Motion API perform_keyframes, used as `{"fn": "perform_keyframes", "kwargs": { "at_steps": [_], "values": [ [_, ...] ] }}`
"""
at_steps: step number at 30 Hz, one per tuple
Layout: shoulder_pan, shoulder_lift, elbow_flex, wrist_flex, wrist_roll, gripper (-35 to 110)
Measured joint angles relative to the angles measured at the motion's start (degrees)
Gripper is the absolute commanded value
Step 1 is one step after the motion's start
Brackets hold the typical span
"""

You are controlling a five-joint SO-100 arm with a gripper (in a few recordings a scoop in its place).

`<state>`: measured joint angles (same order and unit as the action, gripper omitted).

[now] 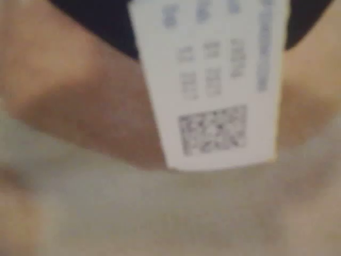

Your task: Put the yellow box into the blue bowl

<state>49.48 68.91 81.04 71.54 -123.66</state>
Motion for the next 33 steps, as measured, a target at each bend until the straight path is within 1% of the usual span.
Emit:
{"fn": "perform_keyframes", "kwargs": {
  "at_steps": [7,10,17,24,26,30,33],
  "values": [
    [-0.62,9.32,0.0,9.58,5.45,0],
    [-3.52,14.24,0.0,12.92,8.96,0],
    [-10.81,24.08,0.0,17.14,18.46,0],
    [-22.5,29.62,0.0,19.51,32.61,0],
    [-24.96,29.71,0.0,19.51,35.86,0],
    [-32.26,29.71,0.0,19.51,46.05,0],
    [-35.77,29.71,0.0,19.51,52.12,0]
  ]
}}
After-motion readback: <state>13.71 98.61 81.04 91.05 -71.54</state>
